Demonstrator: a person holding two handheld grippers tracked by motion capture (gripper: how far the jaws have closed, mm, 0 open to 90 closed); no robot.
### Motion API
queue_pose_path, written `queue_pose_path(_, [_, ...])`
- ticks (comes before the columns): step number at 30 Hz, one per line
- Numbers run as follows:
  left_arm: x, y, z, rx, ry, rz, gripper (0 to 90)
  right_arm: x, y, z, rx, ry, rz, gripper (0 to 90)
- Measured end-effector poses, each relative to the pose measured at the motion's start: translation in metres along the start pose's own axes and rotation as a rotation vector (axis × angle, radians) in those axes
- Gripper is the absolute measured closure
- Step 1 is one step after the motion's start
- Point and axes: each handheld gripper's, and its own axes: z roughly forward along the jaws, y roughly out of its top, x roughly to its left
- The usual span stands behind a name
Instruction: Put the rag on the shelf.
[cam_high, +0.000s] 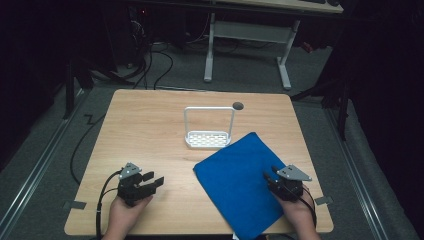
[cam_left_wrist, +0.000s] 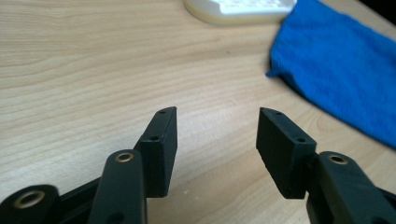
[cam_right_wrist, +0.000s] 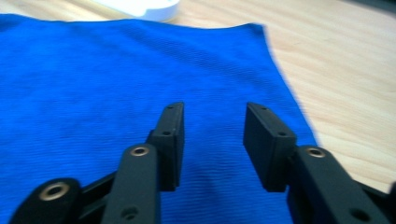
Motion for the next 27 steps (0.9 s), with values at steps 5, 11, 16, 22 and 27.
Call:
queue_pose_path(5, [-0.009,-0.001,0.011,0.042,0.017,0.073,49.6,-0.007,0.001,0.011,0.027,0.028,0.057,58.6])
queue_pose_path(11, [-0.016,-0.002,0.018,0.045,-0.006,0.085,51.9,-0.01,0.003,0.011,0.004,0.039,0.057,56.3])
queue_pose_path(16, [-0.036,-0.002,0.025,0.066,-0.055,0.125,72.3,-0.01,0.004,0.012,0.003,0.042,0.057,56.8])
queue_pose_path(22, [-0.081,0.001,0.045,0.092,-0.149,0.196,89.6,-0.01,0.004,0.01,-0.004,0.039,0.053,58.6])
queue_pose_path(27, [-0.114,0.003,0.073,0.128,-0.218,0.241,90.0,-0.013,0.003,0.009,-0.004,0.036,0.066,58.5])
